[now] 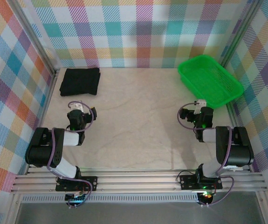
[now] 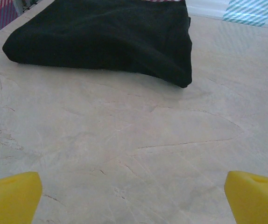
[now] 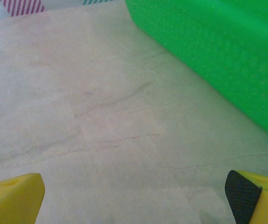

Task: Fold and stack the t-shirts

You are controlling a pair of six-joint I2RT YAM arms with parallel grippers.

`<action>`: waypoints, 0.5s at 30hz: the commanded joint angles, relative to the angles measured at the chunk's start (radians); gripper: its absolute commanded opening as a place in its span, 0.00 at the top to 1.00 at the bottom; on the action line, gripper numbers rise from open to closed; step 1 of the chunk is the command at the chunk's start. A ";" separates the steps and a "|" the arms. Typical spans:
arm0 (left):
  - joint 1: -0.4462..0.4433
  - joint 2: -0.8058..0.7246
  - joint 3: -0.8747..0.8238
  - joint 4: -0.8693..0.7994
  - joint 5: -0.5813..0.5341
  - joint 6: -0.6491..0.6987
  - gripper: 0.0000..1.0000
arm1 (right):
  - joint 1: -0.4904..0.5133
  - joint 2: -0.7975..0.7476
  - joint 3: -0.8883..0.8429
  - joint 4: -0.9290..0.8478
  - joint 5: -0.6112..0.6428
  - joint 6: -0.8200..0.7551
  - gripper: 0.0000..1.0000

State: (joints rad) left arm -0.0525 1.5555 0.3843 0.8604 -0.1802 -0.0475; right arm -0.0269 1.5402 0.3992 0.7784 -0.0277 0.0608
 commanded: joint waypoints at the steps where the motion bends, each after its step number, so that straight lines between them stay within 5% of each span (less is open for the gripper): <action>1: -0.007 0.006 0.010 -0.006 -0.016 0.020 0.00 | 0.016 0.001 0.005 0.075 -0.001 -0.032 0.00; 15: -0.033 0.007 0.018 -0.019 -0.051 0.041 0.00 | 0.032 -0.005 0.008 0.059 0.022 -0.047 0.00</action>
State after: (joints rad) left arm -0.0811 1.5566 0.3843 0.8379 -0.2119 -0.0280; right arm 0.0006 1.5402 0.4000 0.7940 -0.0086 0.0357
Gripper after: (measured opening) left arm 0.999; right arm 0.996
